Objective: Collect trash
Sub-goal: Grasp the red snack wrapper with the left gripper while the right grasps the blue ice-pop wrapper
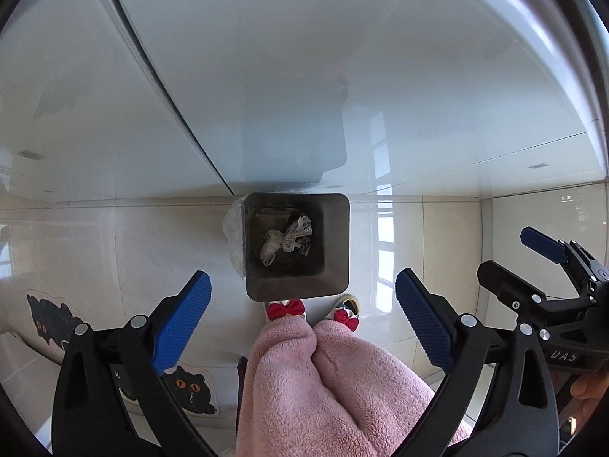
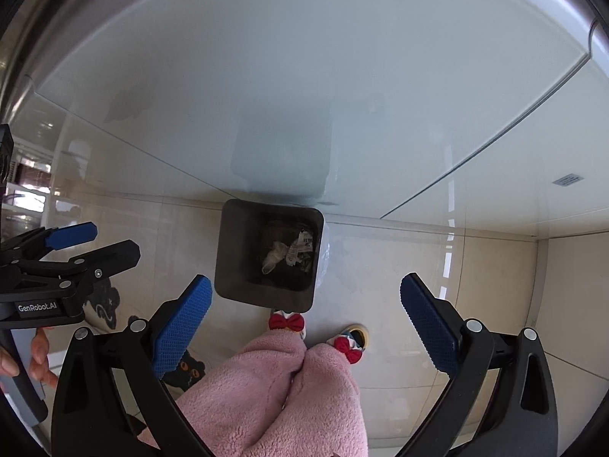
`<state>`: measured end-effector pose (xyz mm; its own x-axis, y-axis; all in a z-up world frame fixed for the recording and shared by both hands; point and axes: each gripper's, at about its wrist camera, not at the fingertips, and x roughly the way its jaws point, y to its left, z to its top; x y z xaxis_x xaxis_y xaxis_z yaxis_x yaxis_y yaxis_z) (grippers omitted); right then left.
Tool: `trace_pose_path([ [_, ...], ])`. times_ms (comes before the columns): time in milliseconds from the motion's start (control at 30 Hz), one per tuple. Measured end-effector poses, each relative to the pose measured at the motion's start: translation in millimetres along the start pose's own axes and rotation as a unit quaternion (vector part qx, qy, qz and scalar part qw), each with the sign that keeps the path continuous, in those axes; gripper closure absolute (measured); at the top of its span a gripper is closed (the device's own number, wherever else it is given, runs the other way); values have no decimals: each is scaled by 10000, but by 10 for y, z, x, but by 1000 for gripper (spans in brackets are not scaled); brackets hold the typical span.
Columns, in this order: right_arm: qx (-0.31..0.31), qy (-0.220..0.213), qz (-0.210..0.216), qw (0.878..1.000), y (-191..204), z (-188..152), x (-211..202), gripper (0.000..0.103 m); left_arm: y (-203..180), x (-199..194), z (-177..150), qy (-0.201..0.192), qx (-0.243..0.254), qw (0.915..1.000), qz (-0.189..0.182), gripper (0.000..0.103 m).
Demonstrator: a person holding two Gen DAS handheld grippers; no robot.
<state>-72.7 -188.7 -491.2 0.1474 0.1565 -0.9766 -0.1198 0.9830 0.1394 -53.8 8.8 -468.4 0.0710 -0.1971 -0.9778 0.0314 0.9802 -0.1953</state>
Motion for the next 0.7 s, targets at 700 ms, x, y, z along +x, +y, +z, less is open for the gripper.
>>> trace_pose_path([
  [700,220,-2558,401,9657,-158,610,-2294,3,-411,-2243,414,-2083,545,9765,-123,8],
])
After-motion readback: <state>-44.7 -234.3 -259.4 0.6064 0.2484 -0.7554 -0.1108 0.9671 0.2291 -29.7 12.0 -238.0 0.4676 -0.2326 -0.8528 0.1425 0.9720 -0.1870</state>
